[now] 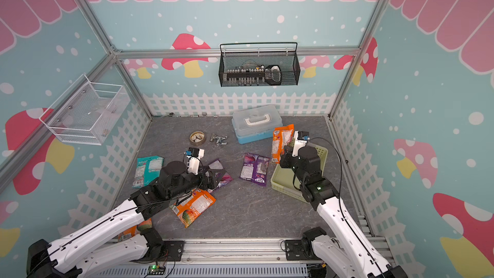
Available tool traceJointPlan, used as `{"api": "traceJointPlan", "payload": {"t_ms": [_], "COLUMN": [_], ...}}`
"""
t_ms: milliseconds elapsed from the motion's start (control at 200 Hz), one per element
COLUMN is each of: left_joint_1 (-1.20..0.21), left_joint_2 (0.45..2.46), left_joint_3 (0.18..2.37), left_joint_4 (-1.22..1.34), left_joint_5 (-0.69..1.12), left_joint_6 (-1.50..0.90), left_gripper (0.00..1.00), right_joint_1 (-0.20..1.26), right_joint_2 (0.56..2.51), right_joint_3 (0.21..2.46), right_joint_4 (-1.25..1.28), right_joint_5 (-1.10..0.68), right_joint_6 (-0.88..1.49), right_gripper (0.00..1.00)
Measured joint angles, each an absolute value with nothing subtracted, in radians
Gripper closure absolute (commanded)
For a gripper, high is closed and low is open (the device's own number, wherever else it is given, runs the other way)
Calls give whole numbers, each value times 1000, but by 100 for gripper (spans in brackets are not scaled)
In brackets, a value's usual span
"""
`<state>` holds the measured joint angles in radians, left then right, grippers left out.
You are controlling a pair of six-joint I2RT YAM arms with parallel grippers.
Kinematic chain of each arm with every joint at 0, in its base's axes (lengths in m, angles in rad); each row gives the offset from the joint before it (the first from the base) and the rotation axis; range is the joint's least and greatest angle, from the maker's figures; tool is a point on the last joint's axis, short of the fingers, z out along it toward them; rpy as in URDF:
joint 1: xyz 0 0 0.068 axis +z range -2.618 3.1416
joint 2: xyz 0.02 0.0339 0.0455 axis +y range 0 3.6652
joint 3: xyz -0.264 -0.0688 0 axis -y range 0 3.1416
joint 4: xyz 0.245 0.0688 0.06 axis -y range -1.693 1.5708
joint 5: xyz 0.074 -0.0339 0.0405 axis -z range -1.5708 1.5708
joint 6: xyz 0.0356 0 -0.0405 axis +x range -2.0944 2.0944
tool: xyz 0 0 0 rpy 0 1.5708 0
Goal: Put the candies in the basket
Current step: Place the candy in the basket.
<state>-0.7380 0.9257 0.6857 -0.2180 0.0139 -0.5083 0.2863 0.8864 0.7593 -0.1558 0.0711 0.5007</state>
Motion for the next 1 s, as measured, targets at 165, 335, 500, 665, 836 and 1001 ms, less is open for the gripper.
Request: {"api": "traceJointPlan", "payload": {"t_ms": [165,335,500,665,836,1001], "left_joint_1": [-737,-737,-737,-737,-735,-735], "left_joint_2": [926,926,921,900,892,892], "left_joint_3": [652,635,619,607,604,600], "left_joint_4": [-236,-244,-244,-247,-247,-251], "left_joint_5": [12,11,11,5,2,2], "left_joint_6": [-516,-520,-520,-529,-546,-546], "left_gripper": [1,1,1,1,1,1], "right_joint_1": [148,6,-53,-53,-54,-55], "right_joint_2": [920,971,1043,1096,1150,1217], "right_joint_3": [760,745,686,637,617,603], "right_joint_4": [-167,-145,-99,-44,27,91], "right_joint_5": [48,-41,-128,-183,-205,-205], "right_joint_6": [493,490,500,519,548,575], "right_gripper": [100,100,100,100,100,100]}}
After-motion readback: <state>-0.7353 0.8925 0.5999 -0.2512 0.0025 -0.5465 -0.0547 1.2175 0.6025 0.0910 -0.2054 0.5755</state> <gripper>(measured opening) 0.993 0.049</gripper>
